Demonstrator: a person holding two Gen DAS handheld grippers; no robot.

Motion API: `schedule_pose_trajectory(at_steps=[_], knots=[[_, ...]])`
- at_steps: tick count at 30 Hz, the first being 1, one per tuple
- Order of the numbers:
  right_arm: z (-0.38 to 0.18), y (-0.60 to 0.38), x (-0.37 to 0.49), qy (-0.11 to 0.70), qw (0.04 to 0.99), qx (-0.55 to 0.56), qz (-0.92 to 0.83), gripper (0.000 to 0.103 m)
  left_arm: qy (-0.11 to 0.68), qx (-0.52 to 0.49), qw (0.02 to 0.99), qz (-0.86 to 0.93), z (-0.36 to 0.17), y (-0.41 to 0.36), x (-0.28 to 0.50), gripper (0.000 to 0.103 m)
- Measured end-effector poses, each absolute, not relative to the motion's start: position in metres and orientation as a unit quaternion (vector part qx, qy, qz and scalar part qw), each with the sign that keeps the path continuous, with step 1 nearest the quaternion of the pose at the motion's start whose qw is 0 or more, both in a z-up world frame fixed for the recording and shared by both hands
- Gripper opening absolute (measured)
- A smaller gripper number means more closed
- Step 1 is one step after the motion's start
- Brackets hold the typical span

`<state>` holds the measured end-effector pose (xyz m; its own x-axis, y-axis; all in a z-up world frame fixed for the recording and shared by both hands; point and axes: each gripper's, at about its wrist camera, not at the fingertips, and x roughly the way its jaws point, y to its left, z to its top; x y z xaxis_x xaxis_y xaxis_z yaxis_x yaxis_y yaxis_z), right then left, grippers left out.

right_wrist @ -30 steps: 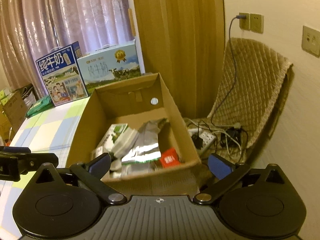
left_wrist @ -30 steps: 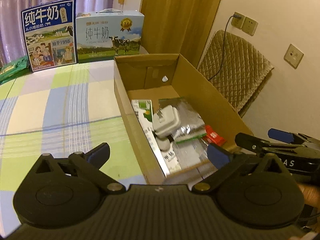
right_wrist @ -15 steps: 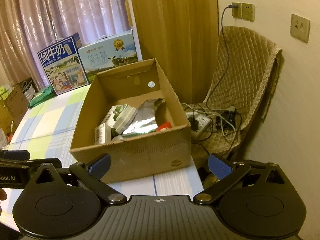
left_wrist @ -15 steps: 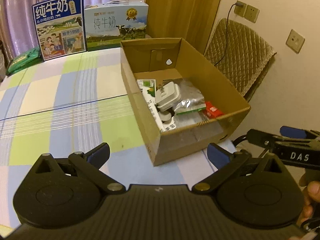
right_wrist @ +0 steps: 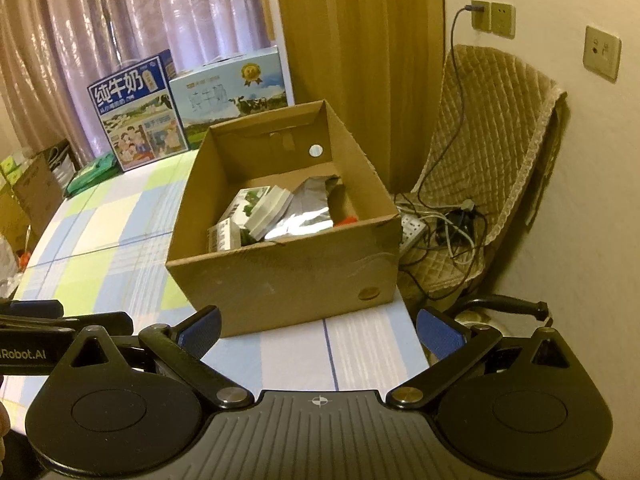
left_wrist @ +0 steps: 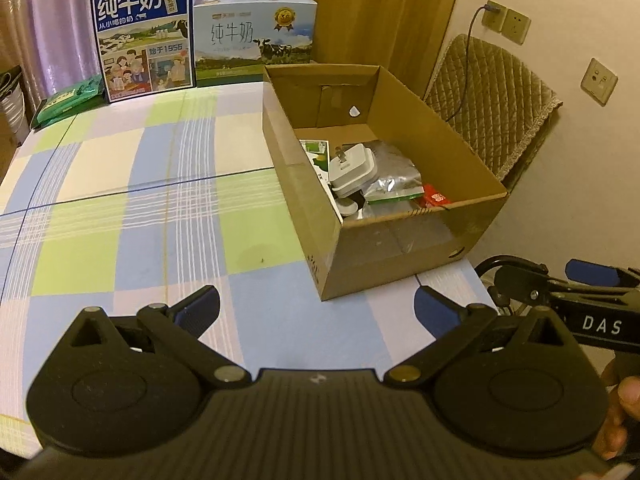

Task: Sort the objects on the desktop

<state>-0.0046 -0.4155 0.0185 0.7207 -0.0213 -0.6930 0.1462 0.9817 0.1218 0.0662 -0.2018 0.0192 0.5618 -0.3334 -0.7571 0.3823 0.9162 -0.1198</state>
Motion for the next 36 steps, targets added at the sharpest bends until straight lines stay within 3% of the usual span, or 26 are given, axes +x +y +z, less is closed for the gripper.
schedule_pose_trajectory(at_steps=[36], knots=[[0.0206, -0.4068, -0.0095, 0.373, 0.924, 0.073, -0.047, 0.101, 0.422, 0.026, 0.883, -0.202, 0.0163, -0.1975, 0.0603, 0.102]])
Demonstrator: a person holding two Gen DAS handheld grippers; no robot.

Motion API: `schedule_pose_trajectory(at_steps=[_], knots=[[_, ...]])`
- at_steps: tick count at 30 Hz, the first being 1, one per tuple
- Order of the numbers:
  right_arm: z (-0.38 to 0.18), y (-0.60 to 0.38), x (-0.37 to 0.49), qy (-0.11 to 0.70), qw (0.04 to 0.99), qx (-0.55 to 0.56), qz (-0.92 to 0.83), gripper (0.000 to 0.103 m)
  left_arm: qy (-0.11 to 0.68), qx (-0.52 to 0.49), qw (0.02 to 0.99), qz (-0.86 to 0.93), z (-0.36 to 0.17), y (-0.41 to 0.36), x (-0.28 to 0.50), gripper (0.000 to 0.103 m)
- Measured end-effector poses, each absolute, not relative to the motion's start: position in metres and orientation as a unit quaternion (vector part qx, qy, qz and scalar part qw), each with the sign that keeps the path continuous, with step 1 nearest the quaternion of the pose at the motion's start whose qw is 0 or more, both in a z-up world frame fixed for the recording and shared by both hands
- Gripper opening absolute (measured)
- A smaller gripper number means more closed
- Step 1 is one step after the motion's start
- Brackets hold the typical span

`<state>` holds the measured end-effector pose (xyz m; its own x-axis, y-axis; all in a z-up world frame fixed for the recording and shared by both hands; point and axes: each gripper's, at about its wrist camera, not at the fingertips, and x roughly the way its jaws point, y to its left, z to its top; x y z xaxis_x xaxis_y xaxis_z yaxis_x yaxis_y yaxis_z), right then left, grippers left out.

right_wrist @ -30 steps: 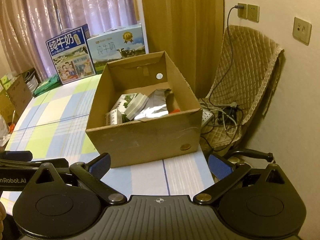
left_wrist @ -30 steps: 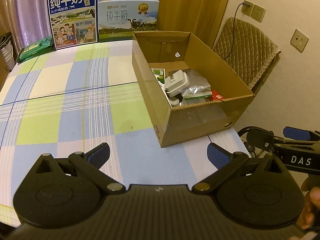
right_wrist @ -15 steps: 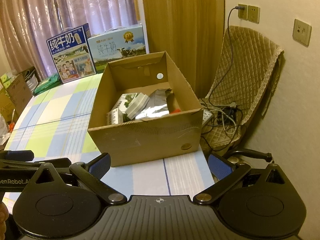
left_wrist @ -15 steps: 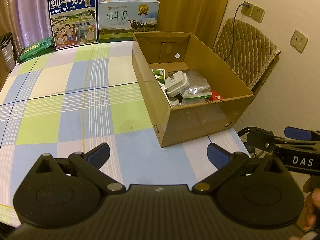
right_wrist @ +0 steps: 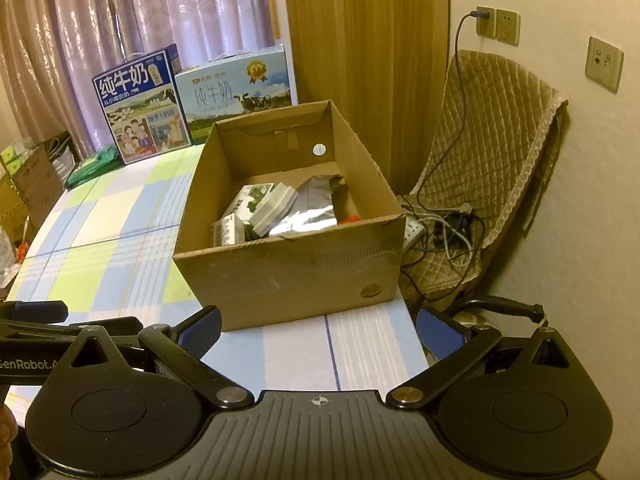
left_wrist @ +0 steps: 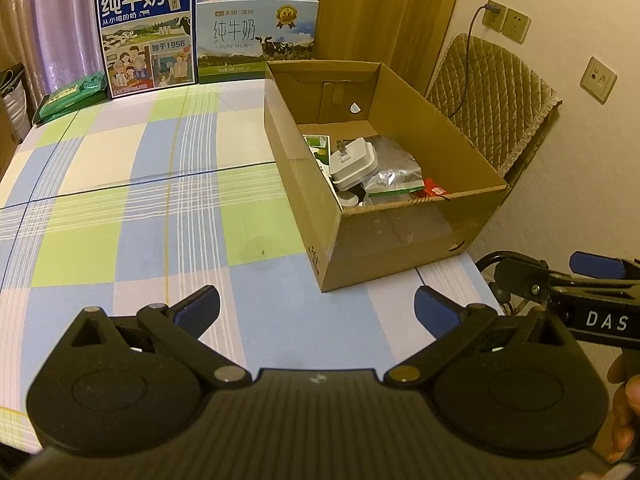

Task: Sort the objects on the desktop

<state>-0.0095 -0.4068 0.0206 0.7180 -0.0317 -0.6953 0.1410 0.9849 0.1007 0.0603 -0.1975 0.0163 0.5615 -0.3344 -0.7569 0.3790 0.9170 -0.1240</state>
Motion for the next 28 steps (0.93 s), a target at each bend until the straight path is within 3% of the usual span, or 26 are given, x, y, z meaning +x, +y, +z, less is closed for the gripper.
schedule_pose_trajectory(at_steps=[28], knots=[[0.01, -0.407, -0.005, 0.383, 0.92, 0.07, -0.05, 0.101, 0.424, 0.025, 0.884, -0.193, 0.005, -0.195, 0.063, 0.102]])
